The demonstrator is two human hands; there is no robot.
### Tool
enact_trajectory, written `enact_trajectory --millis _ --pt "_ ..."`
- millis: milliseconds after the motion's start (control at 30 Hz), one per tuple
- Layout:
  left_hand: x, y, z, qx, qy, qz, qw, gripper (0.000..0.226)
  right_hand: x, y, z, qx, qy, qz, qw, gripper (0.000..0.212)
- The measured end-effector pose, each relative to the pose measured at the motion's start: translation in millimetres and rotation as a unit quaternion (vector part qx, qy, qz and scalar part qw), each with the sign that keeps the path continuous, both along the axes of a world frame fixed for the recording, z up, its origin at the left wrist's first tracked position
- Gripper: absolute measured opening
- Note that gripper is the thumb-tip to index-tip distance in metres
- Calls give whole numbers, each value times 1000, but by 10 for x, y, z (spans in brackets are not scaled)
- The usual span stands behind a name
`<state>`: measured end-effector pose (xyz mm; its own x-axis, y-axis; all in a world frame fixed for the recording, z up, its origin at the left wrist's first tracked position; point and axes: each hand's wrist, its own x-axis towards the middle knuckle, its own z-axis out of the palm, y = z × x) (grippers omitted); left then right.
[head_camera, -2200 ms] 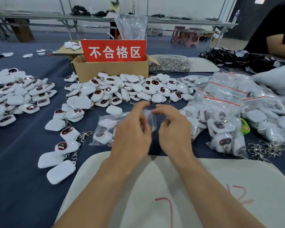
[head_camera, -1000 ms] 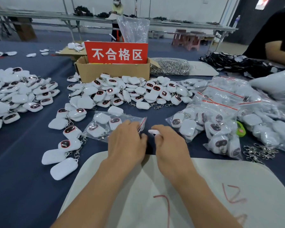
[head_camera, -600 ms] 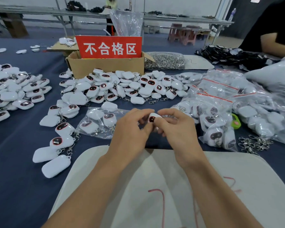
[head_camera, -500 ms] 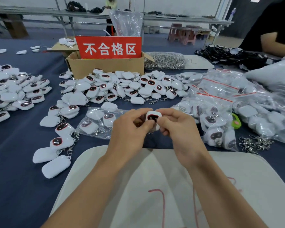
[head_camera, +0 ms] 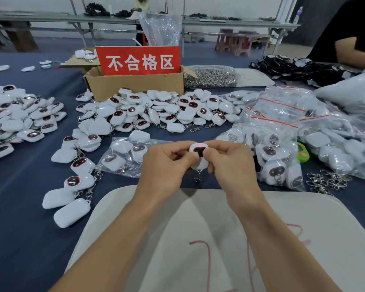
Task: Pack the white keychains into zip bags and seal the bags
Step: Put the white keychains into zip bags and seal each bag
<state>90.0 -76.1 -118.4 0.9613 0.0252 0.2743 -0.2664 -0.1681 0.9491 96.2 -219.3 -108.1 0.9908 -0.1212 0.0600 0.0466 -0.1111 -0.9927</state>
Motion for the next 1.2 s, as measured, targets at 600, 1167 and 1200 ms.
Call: enact_trajectory --millis 600,1167,1200 --pt "6 -27 35 19 -3 69 997 21 -21 56 -38 -6 -34 21 999 19" --pt "17 -51 -27 83 -50 86 991 33 -15 12 -75 -94 -38 4 995 20" --pt "17 -56 -37 97 -49 90 990 31 -11 8 -75 -94 -44 -13 994 21"
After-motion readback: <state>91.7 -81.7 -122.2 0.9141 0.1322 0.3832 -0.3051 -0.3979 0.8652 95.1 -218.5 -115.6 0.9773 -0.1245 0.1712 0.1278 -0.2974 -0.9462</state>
